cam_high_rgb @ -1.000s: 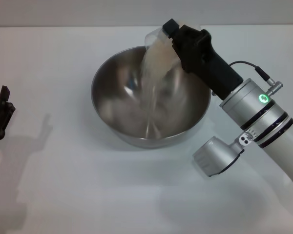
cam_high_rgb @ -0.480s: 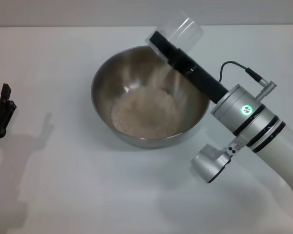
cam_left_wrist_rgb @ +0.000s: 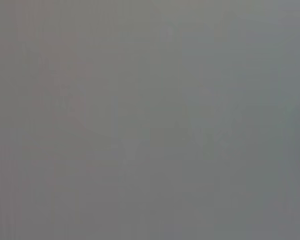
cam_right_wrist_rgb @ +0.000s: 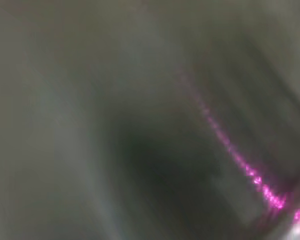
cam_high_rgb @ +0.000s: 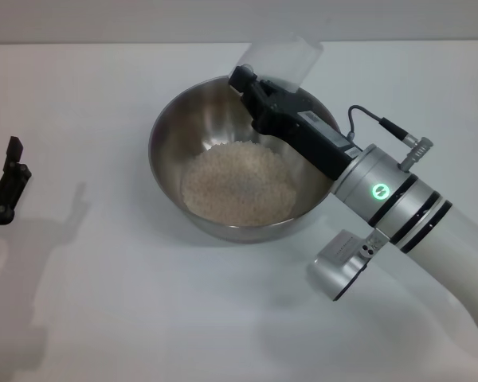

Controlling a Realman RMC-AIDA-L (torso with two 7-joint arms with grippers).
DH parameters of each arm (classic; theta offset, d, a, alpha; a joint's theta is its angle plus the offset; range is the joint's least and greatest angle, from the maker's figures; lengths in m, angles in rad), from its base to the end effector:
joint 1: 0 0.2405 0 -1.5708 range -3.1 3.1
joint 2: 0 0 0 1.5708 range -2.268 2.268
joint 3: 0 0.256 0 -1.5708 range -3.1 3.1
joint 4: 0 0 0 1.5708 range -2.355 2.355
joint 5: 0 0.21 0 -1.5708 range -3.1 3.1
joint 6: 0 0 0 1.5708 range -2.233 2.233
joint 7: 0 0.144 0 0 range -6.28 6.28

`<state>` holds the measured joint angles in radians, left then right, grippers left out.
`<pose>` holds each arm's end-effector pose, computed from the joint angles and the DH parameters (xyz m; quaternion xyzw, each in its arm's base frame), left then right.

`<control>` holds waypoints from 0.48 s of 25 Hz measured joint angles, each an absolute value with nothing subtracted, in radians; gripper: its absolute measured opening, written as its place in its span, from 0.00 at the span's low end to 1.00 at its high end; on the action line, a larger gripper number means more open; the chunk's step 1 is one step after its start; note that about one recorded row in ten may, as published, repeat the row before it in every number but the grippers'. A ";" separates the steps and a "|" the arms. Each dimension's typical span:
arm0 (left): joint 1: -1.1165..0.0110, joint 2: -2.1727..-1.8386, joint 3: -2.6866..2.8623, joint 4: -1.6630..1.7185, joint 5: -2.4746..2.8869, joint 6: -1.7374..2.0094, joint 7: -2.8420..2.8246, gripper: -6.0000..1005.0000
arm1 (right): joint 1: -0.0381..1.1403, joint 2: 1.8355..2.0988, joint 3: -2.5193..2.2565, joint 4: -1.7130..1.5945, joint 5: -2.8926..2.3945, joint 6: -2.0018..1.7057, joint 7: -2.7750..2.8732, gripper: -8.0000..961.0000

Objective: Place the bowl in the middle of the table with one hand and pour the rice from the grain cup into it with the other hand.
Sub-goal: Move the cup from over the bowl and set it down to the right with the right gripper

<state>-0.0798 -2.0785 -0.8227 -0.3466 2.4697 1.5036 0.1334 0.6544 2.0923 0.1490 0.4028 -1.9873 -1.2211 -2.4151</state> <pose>-0.3266 0.2198 -0.0158 -0.6826 -0.1053 -0.3082 0.6542 0.1851 0.3247 -0.1096 -0.3653 -0.7484 -0.2302 0.5034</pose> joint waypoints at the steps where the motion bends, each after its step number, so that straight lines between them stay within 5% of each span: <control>1: -0.080 -2.079 -0.821 -0.347 2.470 1.501 0.133 0.84 | 0.654 2.092 0.154 0.414 -1.986 -1.222 -2.399 0.01; 12: -0.084 -2.078 -0.820 -0.347 2.470 1.493 0.133 0.84 | 0.527 2.092 0.340 0.656 -1.975 -1.324 -1.422 0.01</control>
<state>-0.0843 -2.0785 -0.8202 -0.3470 2.4697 1.4931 0.1334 0.5270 2.0924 0.3402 0.6556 -1.9755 -1.3241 -1.4217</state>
